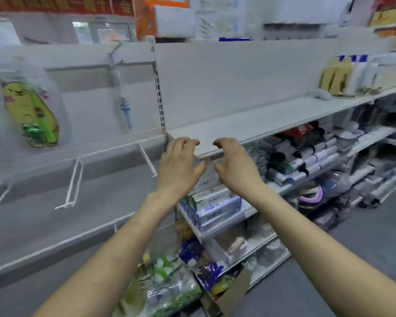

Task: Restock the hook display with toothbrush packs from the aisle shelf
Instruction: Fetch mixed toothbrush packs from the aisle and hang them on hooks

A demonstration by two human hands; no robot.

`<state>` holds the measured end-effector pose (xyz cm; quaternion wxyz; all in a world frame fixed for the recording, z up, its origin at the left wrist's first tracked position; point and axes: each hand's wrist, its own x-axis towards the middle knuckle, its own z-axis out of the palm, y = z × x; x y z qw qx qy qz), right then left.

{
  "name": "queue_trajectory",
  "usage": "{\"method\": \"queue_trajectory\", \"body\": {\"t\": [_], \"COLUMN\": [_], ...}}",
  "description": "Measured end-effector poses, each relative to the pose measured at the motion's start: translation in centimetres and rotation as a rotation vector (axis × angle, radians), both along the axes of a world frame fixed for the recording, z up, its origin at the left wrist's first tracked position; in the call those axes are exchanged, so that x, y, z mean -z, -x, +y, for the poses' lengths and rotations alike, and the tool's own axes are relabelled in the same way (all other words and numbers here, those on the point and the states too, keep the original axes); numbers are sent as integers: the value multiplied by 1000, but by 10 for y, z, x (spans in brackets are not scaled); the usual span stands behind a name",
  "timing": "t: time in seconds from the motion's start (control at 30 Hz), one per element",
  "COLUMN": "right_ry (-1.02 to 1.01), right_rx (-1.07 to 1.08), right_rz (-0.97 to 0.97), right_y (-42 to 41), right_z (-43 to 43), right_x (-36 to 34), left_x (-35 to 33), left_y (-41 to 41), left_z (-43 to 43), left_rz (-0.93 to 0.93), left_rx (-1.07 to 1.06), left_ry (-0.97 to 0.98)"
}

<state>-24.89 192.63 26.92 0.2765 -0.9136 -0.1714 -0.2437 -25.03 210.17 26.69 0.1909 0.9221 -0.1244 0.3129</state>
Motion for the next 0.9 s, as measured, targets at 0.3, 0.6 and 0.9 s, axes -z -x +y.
{"method": "queue_trajectory", "body": {"t": [0.3, 0.6, 0.9], "right_ry": [183, 222, 194], "right_rx": [537, 1086, 1391], "right_rz": [45, 335, 496], "right_y": [26, 19, 14], "right_z": [-251, -480, -655], "right_x": [69, 129, 149], "left_x": [44, 120, 151], "left_y": [-57, -142, -169], "left_z": [-257, -521, -758], "left_rz": [3, 200, 272], "left_rx": [350, 705, 987], "left_ry": [-216, -351, -443]}}
